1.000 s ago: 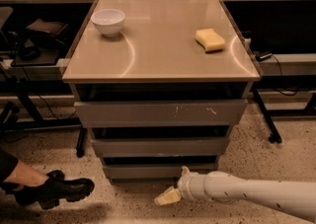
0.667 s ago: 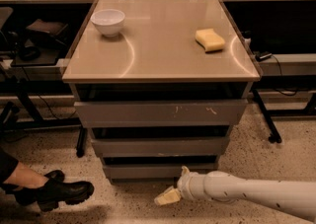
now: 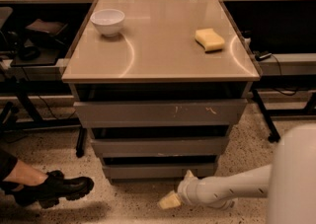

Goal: Open bottom drawer

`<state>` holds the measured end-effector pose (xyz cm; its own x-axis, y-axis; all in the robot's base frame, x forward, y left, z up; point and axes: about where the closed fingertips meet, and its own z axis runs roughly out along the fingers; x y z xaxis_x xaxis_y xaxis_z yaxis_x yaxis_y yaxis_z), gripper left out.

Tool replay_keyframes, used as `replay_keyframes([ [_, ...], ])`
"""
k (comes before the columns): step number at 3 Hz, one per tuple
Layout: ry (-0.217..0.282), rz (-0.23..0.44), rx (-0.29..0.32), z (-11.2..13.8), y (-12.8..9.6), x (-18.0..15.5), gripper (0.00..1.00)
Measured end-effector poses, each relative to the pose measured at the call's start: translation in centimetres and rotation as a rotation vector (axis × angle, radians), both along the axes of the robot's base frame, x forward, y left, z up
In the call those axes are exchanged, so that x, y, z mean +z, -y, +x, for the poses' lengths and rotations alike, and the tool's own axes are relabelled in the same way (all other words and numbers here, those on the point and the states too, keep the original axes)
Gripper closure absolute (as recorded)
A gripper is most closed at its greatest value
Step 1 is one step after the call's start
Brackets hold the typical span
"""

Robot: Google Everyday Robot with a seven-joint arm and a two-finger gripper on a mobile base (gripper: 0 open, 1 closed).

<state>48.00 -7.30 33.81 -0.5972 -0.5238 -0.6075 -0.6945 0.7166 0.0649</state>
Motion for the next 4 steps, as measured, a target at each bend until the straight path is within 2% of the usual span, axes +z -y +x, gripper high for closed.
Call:
replay_keyframes([
  [1, -0.051, -0.084, -0.03, -2.5, 2.2, -2.3, 0.0],
  [2, -0.051, -0.084, -0.03, -2.5, 2.2, -2.3, 0.0],
  [3, -0.034, -0.157, -0.058, -1.4, 3.2, -3.1, 0.0],
  [4, 0.003, -0.188, -0.079, 0.7, 2.3, -2.9, 0.0],
])
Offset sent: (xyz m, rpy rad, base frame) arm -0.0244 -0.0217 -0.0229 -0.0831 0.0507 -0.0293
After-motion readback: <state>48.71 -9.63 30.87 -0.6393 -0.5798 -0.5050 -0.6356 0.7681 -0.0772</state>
